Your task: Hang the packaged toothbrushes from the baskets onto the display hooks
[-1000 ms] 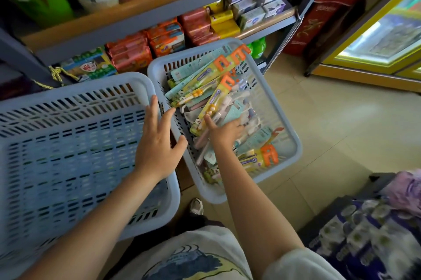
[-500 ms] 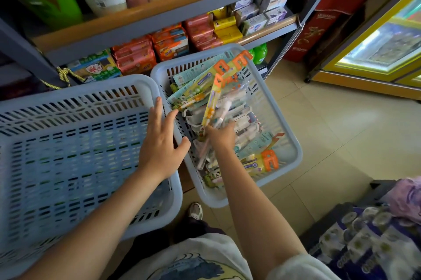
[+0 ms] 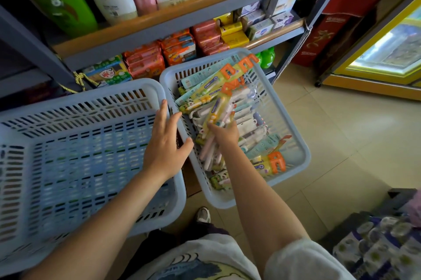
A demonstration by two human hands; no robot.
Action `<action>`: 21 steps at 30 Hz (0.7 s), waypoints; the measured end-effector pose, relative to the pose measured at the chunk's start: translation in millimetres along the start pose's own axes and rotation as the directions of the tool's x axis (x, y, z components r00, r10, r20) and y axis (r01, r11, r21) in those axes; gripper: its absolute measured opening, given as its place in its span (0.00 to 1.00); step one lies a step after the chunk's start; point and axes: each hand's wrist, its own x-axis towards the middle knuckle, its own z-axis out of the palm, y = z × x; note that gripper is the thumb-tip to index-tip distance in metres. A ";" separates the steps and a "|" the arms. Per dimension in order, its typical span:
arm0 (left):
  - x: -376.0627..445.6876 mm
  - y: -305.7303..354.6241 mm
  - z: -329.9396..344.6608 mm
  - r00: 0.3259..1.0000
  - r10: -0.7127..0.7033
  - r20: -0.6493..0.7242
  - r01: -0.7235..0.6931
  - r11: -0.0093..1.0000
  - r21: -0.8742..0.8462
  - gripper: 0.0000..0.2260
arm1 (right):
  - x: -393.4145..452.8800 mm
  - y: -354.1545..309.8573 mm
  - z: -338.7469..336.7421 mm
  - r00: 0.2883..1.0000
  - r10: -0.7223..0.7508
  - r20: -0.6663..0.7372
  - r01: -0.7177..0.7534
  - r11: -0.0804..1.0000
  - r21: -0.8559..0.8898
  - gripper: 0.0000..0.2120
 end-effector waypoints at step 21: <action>2.9 2.1 -8.2 0.999 0.034 -0.029 -0.030 0.990 0.138 0.30 | -28.2 -11.3 -59.5 0.924 -0.168 0.343 0.120 0.980 0.156 0.26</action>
